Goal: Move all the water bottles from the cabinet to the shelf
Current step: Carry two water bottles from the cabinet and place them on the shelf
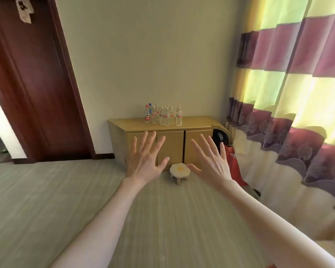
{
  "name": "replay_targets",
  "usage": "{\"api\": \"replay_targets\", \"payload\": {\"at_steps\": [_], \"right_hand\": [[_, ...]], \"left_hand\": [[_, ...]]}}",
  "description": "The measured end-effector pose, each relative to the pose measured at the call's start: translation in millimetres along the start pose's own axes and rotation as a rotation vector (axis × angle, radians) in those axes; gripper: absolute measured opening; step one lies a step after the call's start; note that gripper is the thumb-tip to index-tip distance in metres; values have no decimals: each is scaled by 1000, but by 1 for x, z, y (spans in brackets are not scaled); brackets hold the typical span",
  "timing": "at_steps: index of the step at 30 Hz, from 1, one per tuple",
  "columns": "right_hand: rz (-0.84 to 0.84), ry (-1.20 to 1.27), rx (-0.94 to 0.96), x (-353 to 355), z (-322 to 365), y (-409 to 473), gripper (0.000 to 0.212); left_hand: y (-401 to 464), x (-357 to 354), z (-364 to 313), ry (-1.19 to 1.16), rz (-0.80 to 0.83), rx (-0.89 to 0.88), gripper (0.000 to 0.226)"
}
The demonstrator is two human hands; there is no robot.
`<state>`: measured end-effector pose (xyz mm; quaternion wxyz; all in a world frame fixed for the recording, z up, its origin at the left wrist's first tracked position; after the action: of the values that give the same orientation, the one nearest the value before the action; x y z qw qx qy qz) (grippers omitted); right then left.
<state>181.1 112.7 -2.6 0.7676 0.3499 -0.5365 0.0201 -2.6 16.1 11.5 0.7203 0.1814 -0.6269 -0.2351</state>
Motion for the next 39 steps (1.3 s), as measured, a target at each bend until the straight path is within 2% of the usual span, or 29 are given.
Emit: {"api": "replay_targets", "payload": {"at_steps": [3, 12, 17, 28, 33, 39], "right_hand": [[12, 7, -58, -31, -9, 40, 78], [-1, 58, -36, -136, -45, 177, 77], [42, 79, -26, -195, -66, 263, 77], [141, 124, -9, -341, -80, 427, 79], [157, 103, -30, -425, -82, 512, 78], [133, 113, -74, -489, -77, 633, 75]], "left_hand": [[34, -33, 22, 1, 3, -5, 66], [135, -159, 81, -31, -9, 41, 64], [204, -221, 132, -35, 43, 89, 64], [292, -367, 242, -96, 137, 210, 64], [346, -437, 309, -111, 142, 211, 63], [442, -494, 412, -140, 139, 195, 64]]}}
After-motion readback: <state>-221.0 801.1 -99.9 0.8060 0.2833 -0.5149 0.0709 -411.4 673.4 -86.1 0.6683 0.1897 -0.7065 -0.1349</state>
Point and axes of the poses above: each hand's wrist, its own y-axis towards the middle knuckle, its own x-axis out of the back of the hand, z = x × y, the point moved 2 cm from there along y, towards the middle knuckle, and after that the axes turned 14 degrees about -x, right-handed, at the moved point
